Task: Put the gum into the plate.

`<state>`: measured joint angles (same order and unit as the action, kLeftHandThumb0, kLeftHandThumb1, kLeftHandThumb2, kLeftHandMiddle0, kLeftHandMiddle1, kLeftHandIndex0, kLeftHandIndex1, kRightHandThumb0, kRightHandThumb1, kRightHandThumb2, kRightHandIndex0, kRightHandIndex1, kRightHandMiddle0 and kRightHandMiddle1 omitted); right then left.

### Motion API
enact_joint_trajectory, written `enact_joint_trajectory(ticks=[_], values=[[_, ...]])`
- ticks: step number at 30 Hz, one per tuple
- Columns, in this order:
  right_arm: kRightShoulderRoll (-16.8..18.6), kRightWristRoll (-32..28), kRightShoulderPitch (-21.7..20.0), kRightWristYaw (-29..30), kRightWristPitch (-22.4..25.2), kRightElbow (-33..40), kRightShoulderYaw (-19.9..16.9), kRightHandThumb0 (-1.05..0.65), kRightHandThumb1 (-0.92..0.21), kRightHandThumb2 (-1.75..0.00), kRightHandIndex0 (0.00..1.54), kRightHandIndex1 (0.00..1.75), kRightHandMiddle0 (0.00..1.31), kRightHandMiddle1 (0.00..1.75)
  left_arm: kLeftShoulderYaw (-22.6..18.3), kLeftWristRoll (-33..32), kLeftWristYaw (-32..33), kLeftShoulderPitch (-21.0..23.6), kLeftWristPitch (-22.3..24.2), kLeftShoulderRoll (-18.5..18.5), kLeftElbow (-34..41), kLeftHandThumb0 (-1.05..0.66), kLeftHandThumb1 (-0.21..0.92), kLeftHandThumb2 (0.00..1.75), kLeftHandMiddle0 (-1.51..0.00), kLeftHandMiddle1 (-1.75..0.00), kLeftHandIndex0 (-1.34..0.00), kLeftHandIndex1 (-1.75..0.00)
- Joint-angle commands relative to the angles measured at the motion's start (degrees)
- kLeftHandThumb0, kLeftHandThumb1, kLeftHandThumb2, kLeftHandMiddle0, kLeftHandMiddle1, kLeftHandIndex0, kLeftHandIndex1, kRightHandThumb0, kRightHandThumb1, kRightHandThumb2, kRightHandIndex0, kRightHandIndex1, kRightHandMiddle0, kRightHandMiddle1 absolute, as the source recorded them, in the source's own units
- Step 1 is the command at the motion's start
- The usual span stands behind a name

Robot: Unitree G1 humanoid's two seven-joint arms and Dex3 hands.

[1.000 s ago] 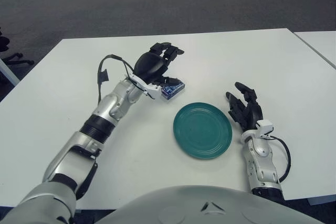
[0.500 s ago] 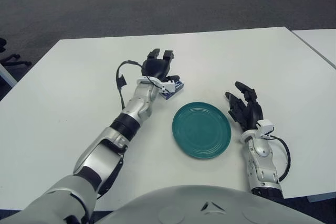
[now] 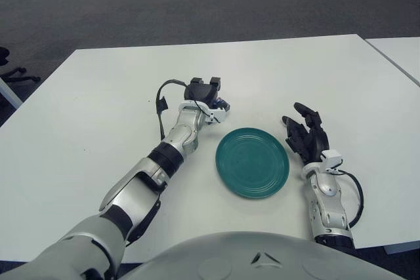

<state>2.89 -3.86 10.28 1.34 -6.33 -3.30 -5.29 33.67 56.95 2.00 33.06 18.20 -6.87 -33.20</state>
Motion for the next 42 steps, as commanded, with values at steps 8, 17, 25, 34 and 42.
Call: enact_joint_trajectory(ticks=[8, 17, 25, 34, 42], values=[[1.14, -0.22, 2.51, 0.37, 4.05, -3.80, 0.95, -0.46, -0.92, -0.59, 0.32, 0.64, 0.03, 0.85, 1.47, -0.35, -2.22, 3.84, 1.79, 0.26, -4.86, -1.05, 0.92, 1.13, -0.24, -1.20, -0.29, -1.31], [1.27, -0.24, 2.43, 0.62, 4.25, -4.08, 1.10, -0.46, -0.92, -0.59, 0.30, 0.65, 0.02, 0.85, 3.14, -0.25, -4.61, 3.58, 3.48, 0.20, -5.19, -1.05, 0.92, 1.10, -0.22, -1.21, -0.15, -1.18], [0.76, -0.38, 2.13, 0.05, 2.79, -6.15, 0.75, -0.47, -0.92, -0.62, 0.29, 0.66, 0.01, 0.85, 4.17, -0.02, -6.12, 2.68, 5.85, -0.16, -6.06, -1.05, 0.92, 1.07, -0.20, -1.09, -0.11, -1.13], [0.61, -0.28, 2.32, -0.01, 1.70, -6.79, 0.45, -0.47, -0.92, -0.64, 0.28, 0.64, 0.00, 0.84, 4.73, -0.28, -5.35, 2.40, 7.37, -0.50, -7.54, -1.05, 0.92, 1.06, -0.17, -1.07, -0.07, -1.16], [0.51, -0.35, 2.85, 0.08, 1.05, -6.56, 0.20, -0.48, -0.92, -0.65, 0.29, 0.57, 0.00, 0.87, 5.54, -0.11, -6.27, 1.07, 8.36, -1.05, -6.62, -1.05, 0.92, 1.06, -0.15, -0.92, -0.04, -1.13]])
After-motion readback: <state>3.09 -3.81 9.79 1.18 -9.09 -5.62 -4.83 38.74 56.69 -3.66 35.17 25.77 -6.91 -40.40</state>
